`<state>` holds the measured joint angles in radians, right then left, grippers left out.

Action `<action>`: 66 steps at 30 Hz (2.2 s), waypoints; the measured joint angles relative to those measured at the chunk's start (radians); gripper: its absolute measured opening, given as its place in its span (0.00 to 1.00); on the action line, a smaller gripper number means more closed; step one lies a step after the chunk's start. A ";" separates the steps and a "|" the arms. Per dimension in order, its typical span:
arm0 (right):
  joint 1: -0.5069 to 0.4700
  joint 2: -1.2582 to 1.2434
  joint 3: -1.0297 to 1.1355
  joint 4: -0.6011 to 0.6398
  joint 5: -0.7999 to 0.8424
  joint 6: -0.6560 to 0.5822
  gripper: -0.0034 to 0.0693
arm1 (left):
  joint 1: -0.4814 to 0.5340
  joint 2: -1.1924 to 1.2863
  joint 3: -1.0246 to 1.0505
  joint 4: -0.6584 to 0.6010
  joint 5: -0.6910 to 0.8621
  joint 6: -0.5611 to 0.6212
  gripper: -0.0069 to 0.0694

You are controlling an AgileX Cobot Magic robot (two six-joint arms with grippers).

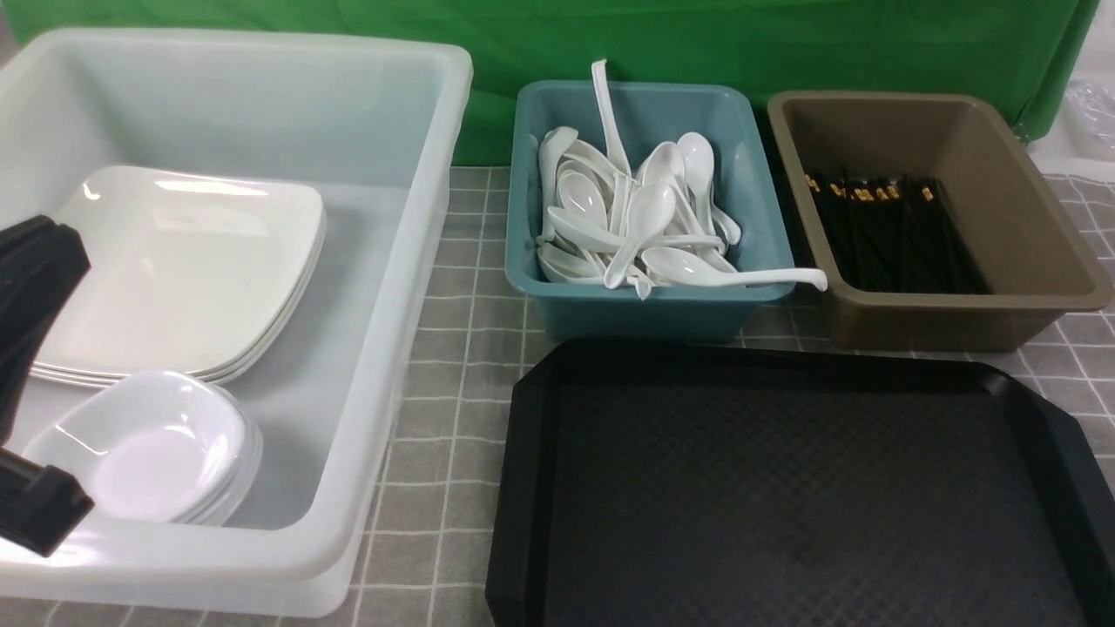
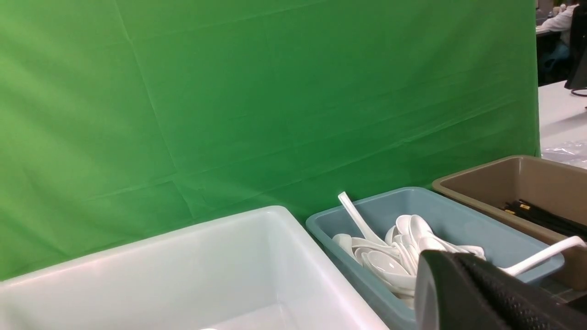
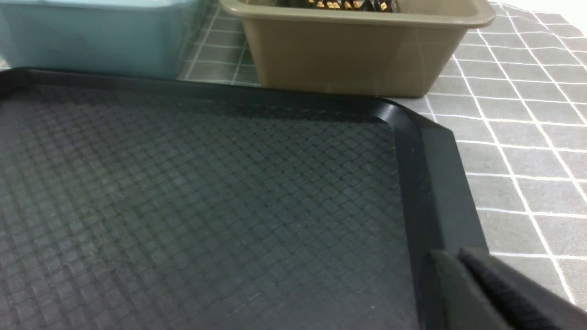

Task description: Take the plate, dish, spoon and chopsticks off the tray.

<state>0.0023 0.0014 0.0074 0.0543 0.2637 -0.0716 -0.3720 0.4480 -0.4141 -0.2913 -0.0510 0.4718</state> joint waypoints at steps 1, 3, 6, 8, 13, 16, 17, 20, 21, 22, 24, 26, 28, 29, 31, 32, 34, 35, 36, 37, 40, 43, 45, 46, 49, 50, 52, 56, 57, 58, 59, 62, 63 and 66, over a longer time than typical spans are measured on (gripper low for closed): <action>0.000 0.000 0.000 0.000 0.000 0.000 0.16 | 0.001 -0.002 0.015 0.011 -0.059 -0.026 0.10; 0.000 0.000 0.000 0.000 0.000 0.000 0.17 | 0.017 -0.014 0.045 0.049 -0.112 -0.094 0.10; 0.000 0.000 0.000 0.000 0.000 0.000 0.18 | 0.109 -0.086 0.129 0.142 -0.111 -0.236 0.10; 0.000 0.000 0.000 0.000 0.000 0.000 0.18 | 0.158 -0.126 0.176 0.160 -0.086 -0.285 0.10; 0.000 0.000 0.000 0.000 0.000 0.000 0.21 | 0.383 -0.328 0.374 0.194 0.084 -0.374 0.10; 0.000 0.000 0.000 0.000 0.000 0.000 0.22 | 0.445 -0.421 0.416 0.198 0.214 -0.420 0.10; 0.000 0.000 0.000 0.000 -0.001 0.000 0.22 | 0.461 -0.435 0.420 0.194 0.256 -0.428 0.10; 0.000 -0.001 0.000 0.000 -0.003 0.000 0.23 | 0.471 -0.449 0.420 0.184 0.267 -0.441 0.10; 0.000 -0.001 0.000 0.000 -0.002 0.000 0.24 | 0.472 -0.449 0.420 0.183 0.267 -0.443 0.10; 0.000 -0.001 0.000 0.000 -0.002 0.000 0.25 | 0.472 -0.449 0.420 0.183 0.267 -0.445 0.10; 0.000 -0.001 0.000 0.000 -0.002 0.000 0.25 | 0.472 -0.449 0.420 0.198 0.267 -0.445 0.10; 0.000 -0.001 0.000 0.000 -0.002 0.000 0.26 | 0.472 -0.449 0.420 0.213 0.267 -0.445 0.10; 0.000 -0.001 0.000 0.000 -0.002 0.000 0.27 | 0.472 -0.449 0.420 0.225 0.267 -0.445 0.10; 0.000 -0.001 0.000 0.000 -0.002 0.000 0.27 | 0.472 -0.449 0.420 0.225 0.267 -0.445 0.10; 0.000 -0.001 0.000 0.000 -0.002 0.000 0.27 | 0.472 -0.449 0.420 0.228 0.267 -0.445 0.10; 0.000 -0.001 0.000 0.000 -0.002 0.000 0.27 | 0.472 -0.449 0.420 0.228 0.267 -0.445 0.10; 0.000 -0.001 0.000 0.000 -0.002 0.000 0.28 | 0.472 -0.449 0.420 0.228 0.267 -0.445 0.10; 0.000 -0.001 0.000 0.000 -0.002 0.000 0.28 | 0.472 -0.449 0.420 0.229 0.267 -0.445 0.10; 0.000 -0.001 0.000 0.000 -0.002 0.000 0.28 | 0.472 -0.449 0.420 0.230 0.267 -0.445 0.10; 0.000 -0.001 0.000 0.000 -0.002 0.000 0.28 | 0.472 -0.449 0.420 0.230 0.267 -0.445 0.10; 0.000 -0.001 0.000 0.000 -0.002 0.000 0.29 | 0.472 -0.449 0.420 0.230 0.267 -0.445 0.10; 0.000 -0.001 0.000 0.000 -0.002 0.000 0.30 | 0.472 -0.449 0.420 0.231 0.267 -0.445 0.10; 0.000 -0.001 0.000 0.000 -0.002 0.000 0.30 | 0.472 -0.449 0.420 0.231 0.267 -0.445 0.10; 0.000 -0.001 0.000 0.000 -0.002 0.000 0.31 | 0.472 -0.449 0.420 0.231 0.267 -0.445 0.10; 0.000 -0.001 0.000 0.000 -0.002 0.000 0.32 | 0.472 -0.449 0.420 0.231 0.267 -0.445 0.10; 0.000 -0.001 0.000 0.000 -0.002 0.000 0.32 | 0.472 -0.449 0.420 0.231 0.267 -0.445 0.10; 0.000 -0.001 0.000 0.000 -0.002 0.000 0.32 | 0.472 -0.449 0.420 0.231 0.267 -0.445 0.10; 0.000 -0.001 0.000 0.000 -0.002 0.000 0.33 | 0.472 -0.449 0.420 0.231 0.267 -0.445 0.10; 0.000 -0.001 0.000 0.000 -0.002 0.000 0.33 | 0.472 -0.449 0.420 0.231 0.267 -0.445 0.10; 0.000 -0.001 0.000 0.000 -0.002 0.000 0.33 | 0.472 -0.449 0.420 0.231 0.267 -0.445 0.10; 0.000 -0.001 0.000 0.000 -0.002 0.000 0.33 | 0.472 -0.449 0.420 0.231 0.267 -0.445 0.10; 0.000 -0.001 0.000 0.000 -0.002 0.000 0.35 | 0.472 -0.449 0.420 0.231 0.267 -0.445 0.10; 0.000 -0.001 0.000 0.000 -0.002 0.000 0.35 | 0.472 -0.449 0.420 0.231 0.267 -0.445 0.10; 0.000 -0.001 0.000 0.000 -0.002 0.000 0.36 | 0.472 -0.449 0.420 0.231 0.267 -0.445 0.10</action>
<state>0.0023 0.0006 0.0074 0.0543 0.2617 -0.0716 0.0999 -0.0013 0.0064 -0.0607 0.2159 0.0264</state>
